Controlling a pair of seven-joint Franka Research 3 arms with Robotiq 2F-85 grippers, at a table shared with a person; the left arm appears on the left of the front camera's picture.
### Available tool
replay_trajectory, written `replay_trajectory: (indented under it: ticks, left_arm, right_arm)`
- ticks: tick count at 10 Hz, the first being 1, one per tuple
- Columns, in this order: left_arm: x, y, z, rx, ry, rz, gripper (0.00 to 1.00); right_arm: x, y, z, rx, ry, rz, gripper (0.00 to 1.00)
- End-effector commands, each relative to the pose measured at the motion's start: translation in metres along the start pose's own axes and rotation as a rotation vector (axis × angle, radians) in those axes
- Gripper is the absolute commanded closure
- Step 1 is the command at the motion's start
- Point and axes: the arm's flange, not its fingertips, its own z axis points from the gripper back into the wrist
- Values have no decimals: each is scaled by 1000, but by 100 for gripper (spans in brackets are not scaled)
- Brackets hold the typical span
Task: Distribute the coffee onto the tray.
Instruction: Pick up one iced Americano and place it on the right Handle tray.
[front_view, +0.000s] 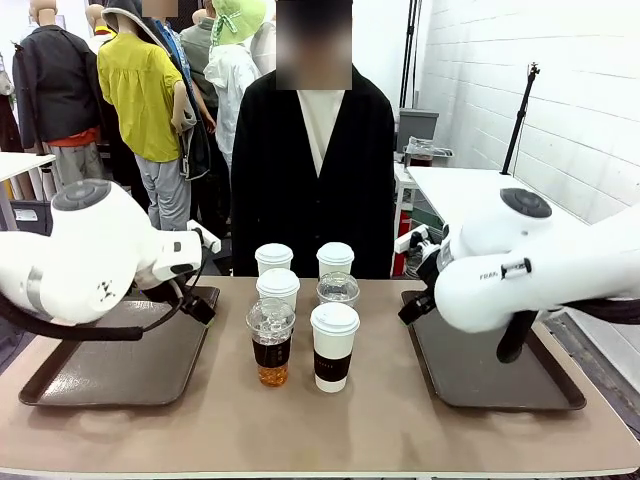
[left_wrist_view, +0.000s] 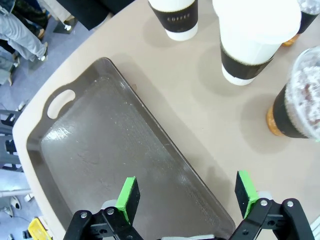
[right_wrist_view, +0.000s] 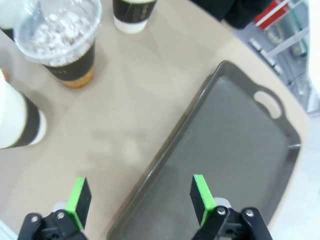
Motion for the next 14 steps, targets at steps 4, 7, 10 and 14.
replay_trajectory:
  ticks: [4, 7, 10, 14]
  left_arm:
    - [47, 7, 73, -77, 71, -56, 0]
    - [57, 2, 103, -60, 115, -70, 0]
    - [57, 13, 111, -113, 134, -141, 0]
    - [41, 32, 130, -238, -7, -310, 0]
  right_arm:
    - [43, -21, 64, 60, 0, 65, 0]
    - [53, -23, 94, 93, 3, 106, 0]
    - [50, -29, 99, 141, -14, 119, 0]
    - [27, -47, 115, 247, -149, 179, 0]
